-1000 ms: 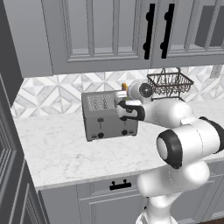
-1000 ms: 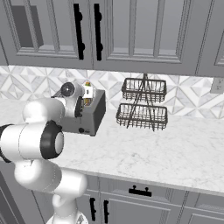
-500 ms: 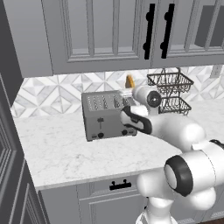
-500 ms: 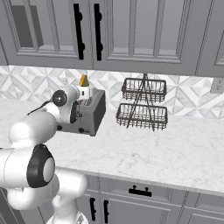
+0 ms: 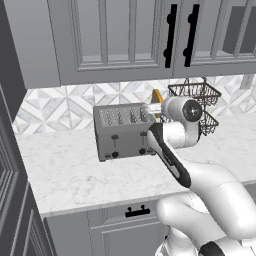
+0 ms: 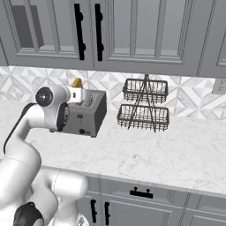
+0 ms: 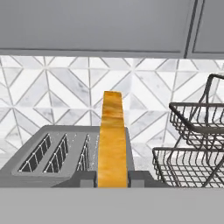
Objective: Start the toaster. Once the lever pops up, take the bread to the plate on the dining counter.
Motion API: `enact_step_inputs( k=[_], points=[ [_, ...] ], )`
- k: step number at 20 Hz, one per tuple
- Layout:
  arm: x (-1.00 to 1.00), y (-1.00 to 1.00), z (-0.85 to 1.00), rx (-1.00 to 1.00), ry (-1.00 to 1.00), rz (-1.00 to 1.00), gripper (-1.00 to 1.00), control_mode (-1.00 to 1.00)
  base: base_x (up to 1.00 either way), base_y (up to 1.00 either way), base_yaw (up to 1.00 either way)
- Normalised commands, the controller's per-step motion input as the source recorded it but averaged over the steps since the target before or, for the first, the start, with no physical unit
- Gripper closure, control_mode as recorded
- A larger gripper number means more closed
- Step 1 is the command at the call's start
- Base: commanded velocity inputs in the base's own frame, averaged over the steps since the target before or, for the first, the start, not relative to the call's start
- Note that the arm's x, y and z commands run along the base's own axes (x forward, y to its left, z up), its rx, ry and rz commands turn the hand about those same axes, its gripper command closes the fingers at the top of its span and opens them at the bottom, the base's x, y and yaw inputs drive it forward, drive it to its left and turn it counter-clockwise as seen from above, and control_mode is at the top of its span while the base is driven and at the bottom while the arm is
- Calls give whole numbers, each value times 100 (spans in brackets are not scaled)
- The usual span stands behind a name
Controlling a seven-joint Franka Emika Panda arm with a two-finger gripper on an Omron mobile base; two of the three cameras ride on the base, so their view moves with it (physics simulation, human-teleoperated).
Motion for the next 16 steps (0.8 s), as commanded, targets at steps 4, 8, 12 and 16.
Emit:
enact_step_inputs(
  k=[4, 8, 12, 16],
  points=[
    [-84, -22, 32, 0, 12, 0, 100, -100, 0, 0, 0],
    [-92, -13, 6, 0, 7, 0, 100, -100, 0, 0, 0],
    [-88, -14, 1, 0, 1, 0, 100, -100, 0, 0, 0],
    [-78, -16, -1, 0, 0, 0, 100, -100, 0, 0, 0]
  ],
)
